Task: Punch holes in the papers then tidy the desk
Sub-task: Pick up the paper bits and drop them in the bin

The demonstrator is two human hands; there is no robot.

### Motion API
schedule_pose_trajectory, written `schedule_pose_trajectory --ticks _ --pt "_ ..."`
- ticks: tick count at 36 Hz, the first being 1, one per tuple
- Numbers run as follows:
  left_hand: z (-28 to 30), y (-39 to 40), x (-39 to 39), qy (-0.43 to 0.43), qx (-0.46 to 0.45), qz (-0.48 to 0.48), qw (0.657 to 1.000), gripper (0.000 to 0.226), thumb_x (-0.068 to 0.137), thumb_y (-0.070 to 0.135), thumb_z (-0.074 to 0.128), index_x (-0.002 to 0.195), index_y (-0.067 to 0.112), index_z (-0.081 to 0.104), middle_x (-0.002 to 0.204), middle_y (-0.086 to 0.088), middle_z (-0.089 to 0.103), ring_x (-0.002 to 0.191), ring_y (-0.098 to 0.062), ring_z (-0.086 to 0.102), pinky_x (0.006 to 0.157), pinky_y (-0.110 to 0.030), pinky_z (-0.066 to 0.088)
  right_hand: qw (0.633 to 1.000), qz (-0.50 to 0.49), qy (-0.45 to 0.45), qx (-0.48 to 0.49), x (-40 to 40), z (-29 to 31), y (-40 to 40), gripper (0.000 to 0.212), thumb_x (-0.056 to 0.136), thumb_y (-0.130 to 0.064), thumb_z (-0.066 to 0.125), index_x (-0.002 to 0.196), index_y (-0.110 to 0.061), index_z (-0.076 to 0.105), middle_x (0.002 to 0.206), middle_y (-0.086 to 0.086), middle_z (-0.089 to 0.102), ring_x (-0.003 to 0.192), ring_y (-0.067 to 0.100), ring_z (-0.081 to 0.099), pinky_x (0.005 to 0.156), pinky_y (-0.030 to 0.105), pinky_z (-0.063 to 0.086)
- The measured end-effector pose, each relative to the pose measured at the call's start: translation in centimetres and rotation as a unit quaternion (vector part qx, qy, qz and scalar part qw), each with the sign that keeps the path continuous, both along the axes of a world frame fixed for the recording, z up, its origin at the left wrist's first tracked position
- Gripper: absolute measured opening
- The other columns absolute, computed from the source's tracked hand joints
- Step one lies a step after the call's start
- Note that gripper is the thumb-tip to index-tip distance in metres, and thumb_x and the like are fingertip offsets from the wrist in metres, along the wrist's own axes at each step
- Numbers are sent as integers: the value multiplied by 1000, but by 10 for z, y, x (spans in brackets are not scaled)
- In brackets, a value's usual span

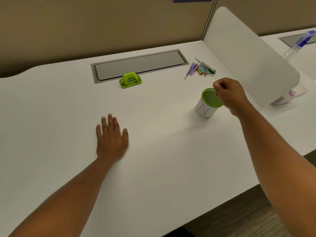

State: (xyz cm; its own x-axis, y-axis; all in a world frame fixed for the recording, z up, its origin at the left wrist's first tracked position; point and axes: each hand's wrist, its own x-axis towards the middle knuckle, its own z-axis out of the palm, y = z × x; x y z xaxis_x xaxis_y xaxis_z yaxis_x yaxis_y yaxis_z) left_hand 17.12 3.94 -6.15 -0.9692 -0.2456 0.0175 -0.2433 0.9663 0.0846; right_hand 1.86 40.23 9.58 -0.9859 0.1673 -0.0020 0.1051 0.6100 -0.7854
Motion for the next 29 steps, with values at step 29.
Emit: schedule_pose_trajectory --ticks 29 --pt "-2 0 1 28 -5 -6 1000 70 97 46 18 149 0 30 160 -16 21 149 -35 17 120 -52 13 945 60 -13 321 -8 -16 7 32 83 -16 56 113 -17 67 107 10 67 98 31 60 72 35 49"
